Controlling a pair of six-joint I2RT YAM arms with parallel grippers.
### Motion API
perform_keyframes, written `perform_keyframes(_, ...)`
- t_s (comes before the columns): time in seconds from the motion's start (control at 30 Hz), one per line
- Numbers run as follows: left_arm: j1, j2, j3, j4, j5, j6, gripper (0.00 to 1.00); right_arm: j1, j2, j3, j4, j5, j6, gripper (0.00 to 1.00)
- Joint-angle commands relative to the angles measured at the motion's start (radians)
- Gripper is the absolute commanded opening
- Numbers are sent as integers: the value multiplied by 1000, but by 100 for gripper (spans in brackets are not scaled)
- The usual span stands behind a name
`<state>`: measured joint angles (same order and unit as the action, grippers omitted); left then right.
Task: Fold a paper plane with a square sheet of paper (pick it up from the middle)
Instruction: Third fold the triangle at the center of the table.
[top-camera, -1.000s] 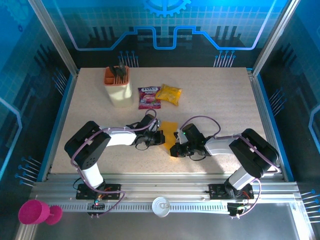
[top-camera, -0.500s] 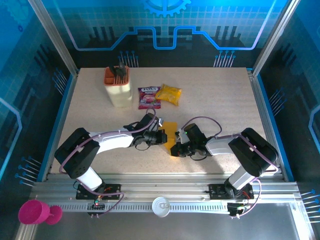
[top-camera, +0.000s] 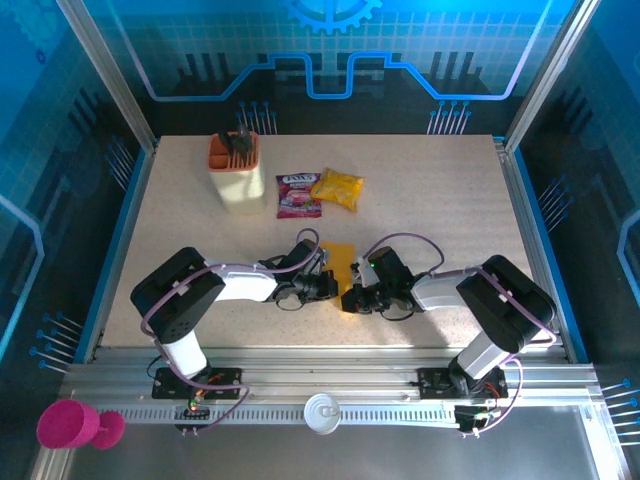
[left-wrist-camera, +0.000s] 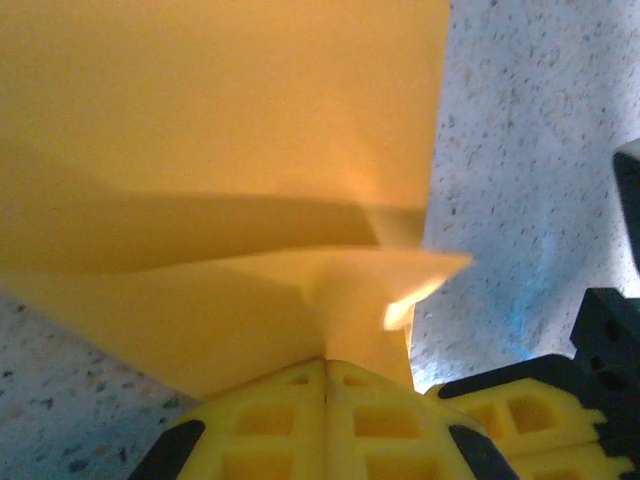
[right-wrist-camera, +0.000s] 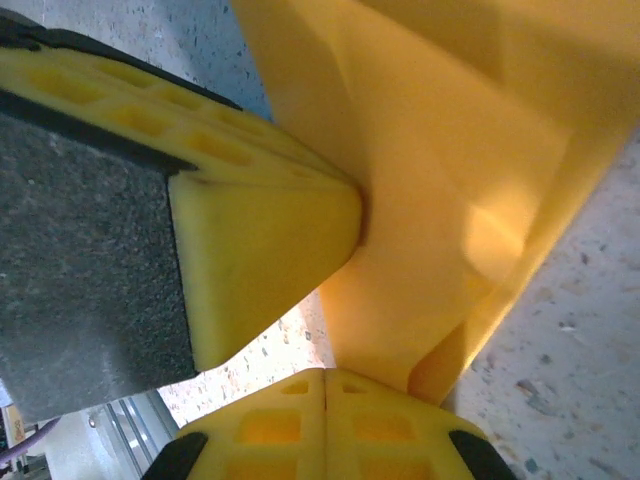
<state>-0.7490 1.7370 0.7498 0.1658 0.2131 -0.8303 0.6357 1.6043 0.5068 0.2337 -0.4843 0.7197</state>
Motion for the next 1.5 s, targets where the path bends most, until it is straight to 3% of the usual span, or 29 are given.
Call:
perform_keyframes(0.0, 0, 36, -4, -11, -66, -33, 0, -33, 53, -29, -176, 113, 0, 0)
perform_keyframes(0.2, 26, 24, 3, -60, -122, -37, 0, -34, 72, -22, -227, 140, -4, 0)
perform_keyframes(0.57, 138, 29, 39, -107, -106, 44, 0, -36, 80, -19, -270, 175, -1, 0)
perform_keyframes(1.2, 317, 68, 135, -248, -167, 154, 0, -76, 59, 3, -310, 133, -69, 0)
perform_keyframes(1.47, 295, -68, 152, -296, -125, 193, 0, -102, 56, 72, -407, 112, -183, 0)
